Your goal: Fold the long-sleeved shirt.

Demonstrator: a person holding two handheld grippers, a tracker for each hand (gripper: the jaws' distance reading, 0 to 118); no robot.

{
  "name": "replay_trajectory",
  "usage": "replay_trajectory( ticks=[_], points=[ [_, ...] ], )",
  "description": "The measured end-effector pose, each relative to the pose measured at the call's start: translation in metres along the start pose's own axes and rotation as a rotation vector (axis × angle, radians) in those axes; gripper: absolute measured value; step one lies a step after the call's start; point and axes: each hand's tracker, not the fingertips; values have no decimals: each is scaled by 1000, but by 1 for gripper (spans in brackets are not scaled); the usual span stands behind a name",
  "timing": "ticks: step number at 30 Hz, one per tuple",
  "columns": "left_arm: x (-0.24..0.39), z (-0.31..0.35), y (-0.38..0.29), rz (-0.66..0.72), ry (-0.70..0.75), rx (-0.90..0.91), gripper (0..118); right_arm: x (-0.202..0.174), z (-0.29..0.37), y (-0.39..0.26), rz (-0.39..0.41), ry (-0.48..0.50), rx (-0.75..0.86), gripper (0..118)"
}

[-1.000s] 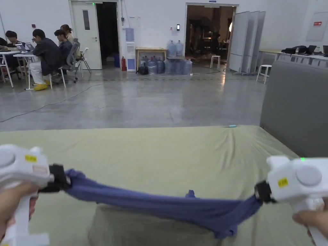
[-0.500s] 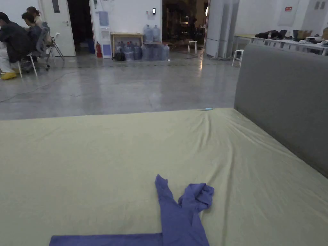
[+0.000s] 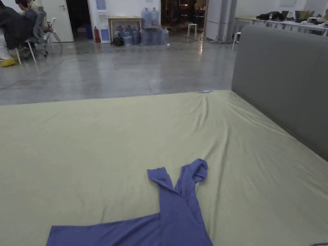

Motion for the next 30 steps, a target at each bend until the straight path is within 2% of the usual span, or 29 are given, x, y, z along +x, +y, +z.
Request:
replay_trajectory(
  ticks=[6, 7, 8, 9, 10, 11, 12, 14, 16, 17, 18, 19, 20, 21, 23, 24, 25, 26, 28, 30],
  points=[
    [9, -8, 0, -12, 45, -4, 0, 3, 8, 9, -14, 19, 33, 0],
    [13, -4, 2, -25, 57, -3, 18, 4, 14, 15, -16, 17, 54, 0],
    [20, 5, 7, -41, 57, 1, 58, 5, 23, 22, -19, 4, 98, 15],
    [28, 19, 11, -92, 79, 49, 101, 6, 38, 29, -25, -19, 154, 49],
    [38, 33, 13, -145, 117, 113, 116, 8, 52, 36, -43, -31, 218, 97],
    [48, 46, 16, -197, 115, 173, 114, 10, 68, 43, -65, -19, 278, 117],
    [59, 64, 16, -227, 98, 243, 115, 13, 80, 49, -88, 15, 325, 118],
    [77, 79, 11, -269, 60, 303, 117, 10, 100, 59, -109, 0, 402, 118],
    [92, 81, 1, -285, 58, 286, 115, 3, 114, 66, -115, 50, 440, 118],
    [97, 75, -7, -312, 65, 252, 106, 0, 115, 68, -123, 73, 425, 113],
    [100, 67, -17, -335, 79, 204, 77, -6, 115, 69, -128, 112, 410, 92],
    [102, 59, -27, -348, 88, 163, 3, -13, 111, 68, -125, 138, 395, 24],
    [103, 52, -36, -358, 108, 131, 0, -20, 107, 66, -125, 130, 382, 3],
    [103, 43, -45, -358, 132, 92, 0, -27, 102, 66, -124, 126, 360, 0],
    [91, 27, -54, -354, 134, 68, 0, -40, 85, 63, -107, 157, 279, 0],
    [86, 23, -54, -349, 96, 39, 0, -47, 77, 56, -136, 161, 276, 0],
    [81, 19, -53, -323, 65, 11, 0, -52, 70, 54, -109, 214, 241, 0],
    [94, 21, -61, -282, 28, 26, 0, -57, 65, 53, -117, 231, 231, 0],
    [96, 24, -57, -264, 28, 42, 0, -64, 61, 52, -119, 213, 239, 0],
    [96, 28, -44, -258, 26, 57, 0, -54, 64, 61, -109, 209, 240, 0]
  ],
)
